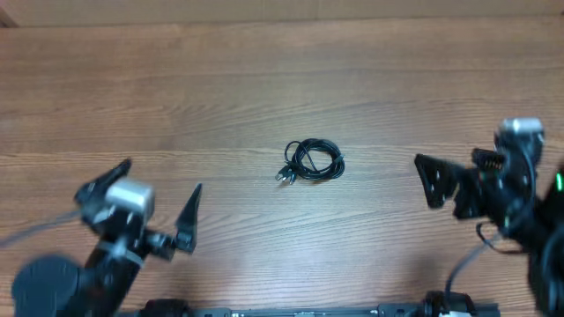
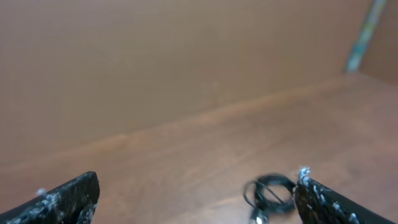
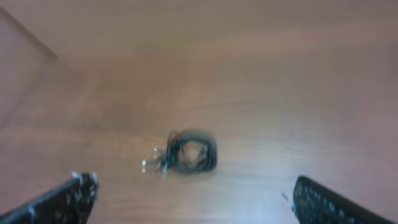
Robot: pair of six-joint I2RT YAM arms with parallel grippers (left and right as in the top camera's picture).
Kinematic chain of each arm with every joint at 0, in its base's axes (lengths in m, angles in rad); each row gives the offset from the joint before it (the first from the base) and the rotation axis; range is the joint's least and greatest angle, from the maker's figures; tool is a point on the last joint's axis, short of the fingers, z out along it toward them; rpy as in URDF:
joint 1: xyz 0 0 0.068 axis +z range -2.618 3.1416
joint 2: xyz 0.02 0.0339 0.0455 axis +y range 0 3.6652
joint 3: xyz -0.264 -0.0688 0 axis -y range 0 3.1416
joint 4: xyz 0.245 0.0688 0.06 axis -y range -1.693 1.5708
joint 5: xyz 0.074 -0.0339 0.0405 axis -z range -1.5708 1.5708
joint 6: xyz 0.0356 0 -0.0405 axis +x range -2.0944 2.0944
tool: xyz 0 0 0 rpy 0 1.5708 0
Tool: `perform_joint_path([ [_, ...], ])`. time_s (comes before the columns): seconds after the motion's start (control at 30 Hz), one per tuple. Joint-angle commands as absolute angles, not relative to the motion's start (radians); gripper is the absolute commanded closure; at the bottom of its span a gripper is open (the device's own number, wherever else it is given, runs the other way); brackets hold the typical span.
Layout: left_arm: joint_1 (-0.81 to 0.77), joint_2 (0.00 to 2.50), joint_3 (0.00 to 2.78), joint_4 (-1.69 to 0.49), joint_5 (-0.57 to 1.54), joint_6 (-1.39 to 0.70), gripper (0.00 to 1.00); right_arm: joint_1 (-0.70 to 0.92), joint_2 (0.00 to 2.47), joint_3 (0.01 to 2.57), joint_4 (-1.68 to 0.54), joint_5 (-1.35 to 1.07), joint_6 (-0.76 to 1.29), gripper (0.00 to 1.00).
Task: Untangle cables
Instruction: 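Move both grippers forward toward the black cable bundle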
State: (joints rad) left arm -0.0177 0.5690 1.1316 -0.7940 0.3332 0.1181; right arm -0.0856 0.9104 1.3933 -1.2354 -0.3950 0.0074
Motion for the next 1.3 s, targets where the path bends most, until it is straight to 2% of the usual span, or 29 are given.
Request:
perform_joint_path([
  [0.0,-0.012,0.742,1.171,-0.808,0.484,0.158,0.0,-0.092,1.081,1.475,-1.295,-0.395,-0.009,0.0],
  [0.27,-0.012,1.069,1.175,-0.807,0.73,0.077,0.0,-0.092,1.425,1.477,-1.445,-0.399,0.052,0.0],
  [0.4,-0.012,1.214,1.175,-0.811,0.761,-0.022,0.0,-0.092,1.576,1.471,-1.495,-0.407,0.052,0.0],
  [0.47,-0.012,1.306,1.175,-0.851,0.76,-0.146,0.0,-0.091,1.644,1.457,-1.495,-0.414,0.052,0.0],
  [0.67,-0.015,1.491,1.174,-0.934,0.76,-0.216,0.01,-0.091,1.666,1.385,-1.416,-0.414,0.062,0.0],
  [0.87,-0.051,1.677,1.174,-0.964,0.759,-0.319,0.0,-0.091,1.666,1.322,-1.314,-0.425,0.155,0.0],
  [1.27,-0.166,1.871,1.174,-0.965,0.688,-0.318,0.0,-0.09,1.666,1.184,-1.124,-0.609,0.161,0.0],
])
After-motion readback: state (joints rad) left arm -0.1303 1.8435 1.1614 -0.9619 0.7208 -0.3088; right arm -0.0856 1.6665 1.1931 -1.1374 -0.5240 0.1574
